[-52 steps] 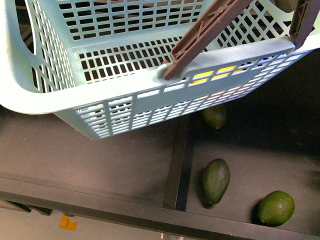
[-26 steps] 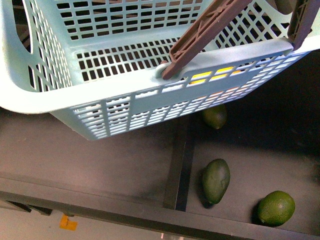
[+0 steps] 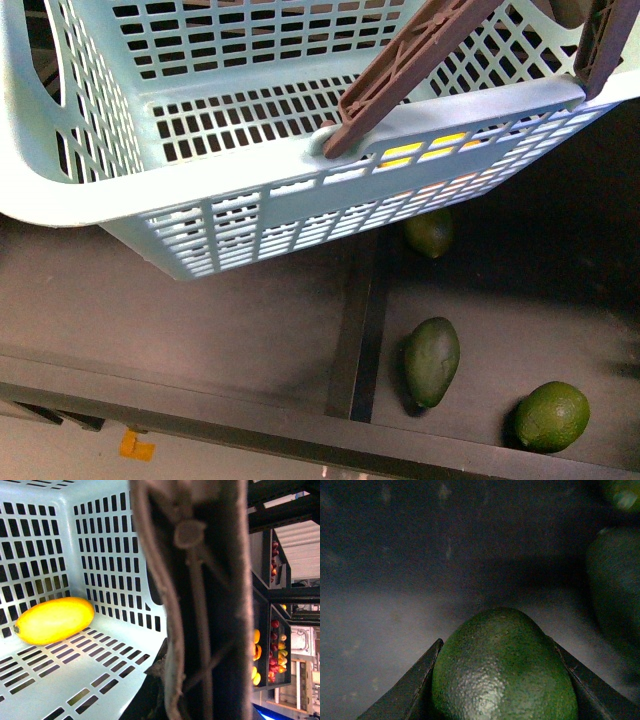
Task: Pick mango and avocado into basket
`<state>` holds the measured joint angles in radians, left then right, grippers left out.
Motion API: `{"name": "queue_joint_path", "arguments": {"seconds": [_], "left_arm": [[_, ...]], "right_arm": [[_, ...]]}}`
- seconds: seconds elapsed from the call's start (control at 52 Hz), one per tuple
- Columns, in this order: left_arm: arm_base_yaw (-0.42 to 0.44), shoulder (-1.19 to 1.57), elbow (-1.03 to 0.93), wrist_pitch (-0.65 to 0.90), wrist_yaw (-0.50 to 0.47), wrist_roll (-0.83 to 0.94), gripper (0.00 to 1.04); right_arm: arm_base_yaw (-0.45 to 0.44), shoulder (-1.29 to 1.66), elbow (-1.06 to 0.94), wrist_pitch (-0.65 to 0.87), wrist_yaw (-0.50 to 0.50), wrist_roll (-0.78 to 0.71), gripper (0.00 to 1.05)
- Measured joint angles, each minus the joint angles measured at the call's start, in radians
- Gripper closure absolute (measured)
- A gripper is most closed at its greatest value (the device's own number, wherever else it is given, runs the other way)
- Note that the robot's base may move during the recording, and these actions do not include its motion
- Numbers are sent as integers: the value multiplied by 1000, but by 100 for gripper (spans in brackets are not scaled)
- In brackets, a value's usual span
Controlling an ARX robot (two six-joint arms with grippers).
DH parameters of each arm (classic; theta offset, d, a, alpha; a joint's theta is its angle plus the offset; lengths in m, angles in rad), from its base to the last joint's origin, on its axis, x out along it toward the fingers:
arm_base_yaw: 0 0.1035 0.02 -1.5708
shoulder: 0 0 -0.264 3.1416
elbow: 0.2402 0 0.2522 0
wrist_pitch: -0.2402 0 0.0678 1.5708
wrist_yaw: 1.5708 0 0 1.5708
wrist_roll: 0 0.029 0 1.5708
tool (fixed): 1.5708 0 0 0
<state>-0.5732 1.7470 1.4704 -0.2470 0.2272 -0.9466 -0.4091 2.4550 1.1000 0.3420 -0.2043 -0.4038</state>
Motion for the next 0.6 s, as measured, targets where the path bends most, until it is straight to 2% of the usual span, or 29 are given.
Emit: {"name": "queue_joint_path", "arguments": {"seconds": [0.212, 0.346, 0.423, 0.596], "left_arm": [[0, 0, 0, 0, 2, 0, 100], [0, 0, 0, 0, 1, 0, 100], [0, 0, 0, 0, 1, 0, 100], [0, 0, 0, 0, 1, 0, 100]], "right_arm": [[65, -295, -194, 98, -73, 27, 51], [159, -537, -312, 106, -123, 116, 51], [235, -691, -348, 82, -125, 184, 51], [337, -873, -351, 45, -115, 263, 51]]}}
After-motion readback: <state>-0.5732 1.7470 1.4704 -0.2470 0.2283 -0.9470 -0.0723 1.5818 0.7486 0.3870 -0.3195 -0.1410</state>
